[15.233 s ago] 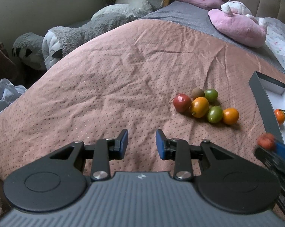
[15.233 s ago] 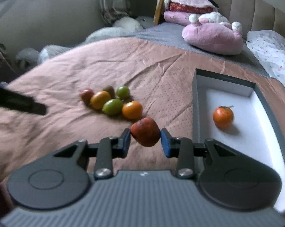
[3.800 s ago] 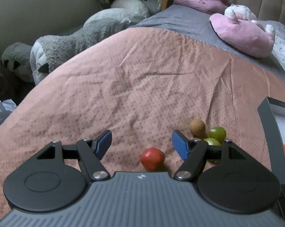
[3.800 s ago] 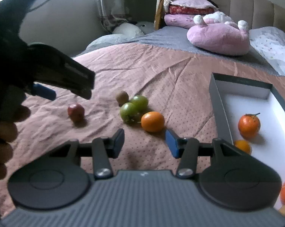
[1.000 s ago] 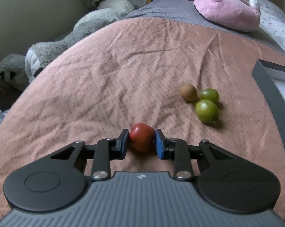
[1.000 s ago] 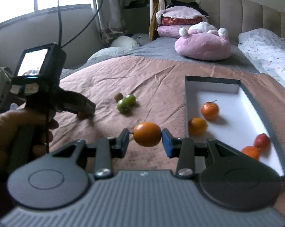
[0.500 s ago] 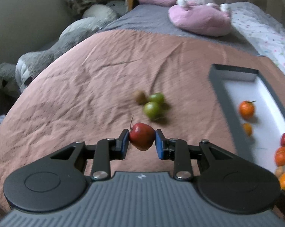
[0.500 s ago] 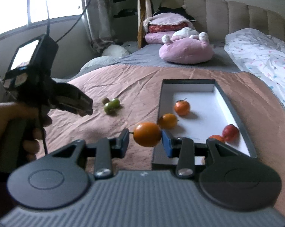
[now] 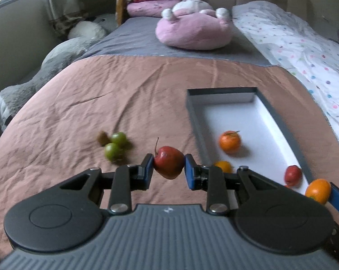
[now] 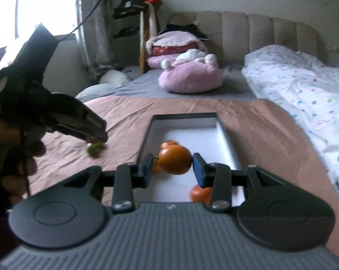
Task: Organize fruits
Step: 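Carry the red fruit into the box and open the left tool while the right tool carries the tangerine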
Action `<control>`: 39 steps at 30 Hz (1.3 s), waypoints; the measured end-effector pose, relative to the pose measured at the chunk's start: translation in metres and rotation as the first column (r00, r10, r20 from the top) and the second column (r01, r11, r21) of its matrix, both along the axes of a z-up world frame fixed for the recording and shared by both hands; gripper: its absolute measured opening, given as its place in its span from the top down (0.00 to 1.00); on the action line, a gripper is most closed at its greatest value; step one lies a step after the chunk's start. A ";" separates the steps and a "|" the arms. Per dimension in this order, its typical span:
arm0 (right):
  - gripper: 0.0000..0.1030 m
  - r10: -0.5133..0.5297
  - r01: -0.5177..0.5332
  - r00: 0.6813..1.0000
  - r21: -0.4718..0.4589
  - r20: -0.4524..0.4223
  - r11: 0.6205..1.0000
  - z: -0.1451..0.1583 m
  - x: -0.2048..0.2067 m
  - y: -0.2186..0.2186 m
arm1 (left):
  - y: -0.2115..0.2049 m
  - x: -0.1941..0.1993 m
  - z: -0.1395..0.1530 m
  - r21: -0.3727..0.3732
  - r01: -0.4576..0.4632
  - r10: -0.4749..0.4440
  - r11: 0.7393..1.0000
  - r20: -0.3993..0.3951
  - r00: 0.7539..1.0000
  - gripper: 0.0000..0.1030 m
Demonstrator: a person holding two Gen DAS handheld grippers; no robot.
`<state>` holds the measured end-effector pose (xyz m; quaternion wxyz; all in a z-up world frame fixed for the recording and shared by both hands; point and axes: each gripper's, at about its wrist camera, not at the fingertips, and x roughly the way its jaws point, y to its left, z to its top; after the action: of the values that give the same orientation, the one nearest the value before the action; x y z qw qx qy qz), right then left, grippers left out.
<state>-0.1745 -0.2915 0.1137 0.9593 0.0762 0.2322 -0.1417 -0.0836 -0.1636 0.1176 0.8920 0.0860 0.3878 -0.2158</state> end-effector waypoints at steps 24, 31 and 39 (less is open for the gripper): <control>0.61 -0.040 0.040 0.999 0.058 -0.016 0.997 -0.026 0.002 -0.022 | -0.084 0.003 -0.016 0.021 0.067 -0.067 0.998 -0.013 0.998 0.66; 0.61 -0.027 0.028 0.999 0.063 -0.019 0.998 -0.028 0.003 -0.022 | -0.094 0.011 -0.018 0.031 0.067 -0.067 0.997 -0.004 0.998 0.66; 0.61 -0.031 0.032 0.999 0.069 -0.024 0.997 -0.029 0.004 -0.023 | -0.103 0.018 -0.025 0.042 0.071 -0.071 0.997 -0.012 0.997 0.66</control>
<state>-0.1706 -0.3145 0.0843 0.9510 0.1112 0.2465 -0.1496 -0.0660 -0.2670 0.0921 0.8797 0.1176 0.3935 -0.2395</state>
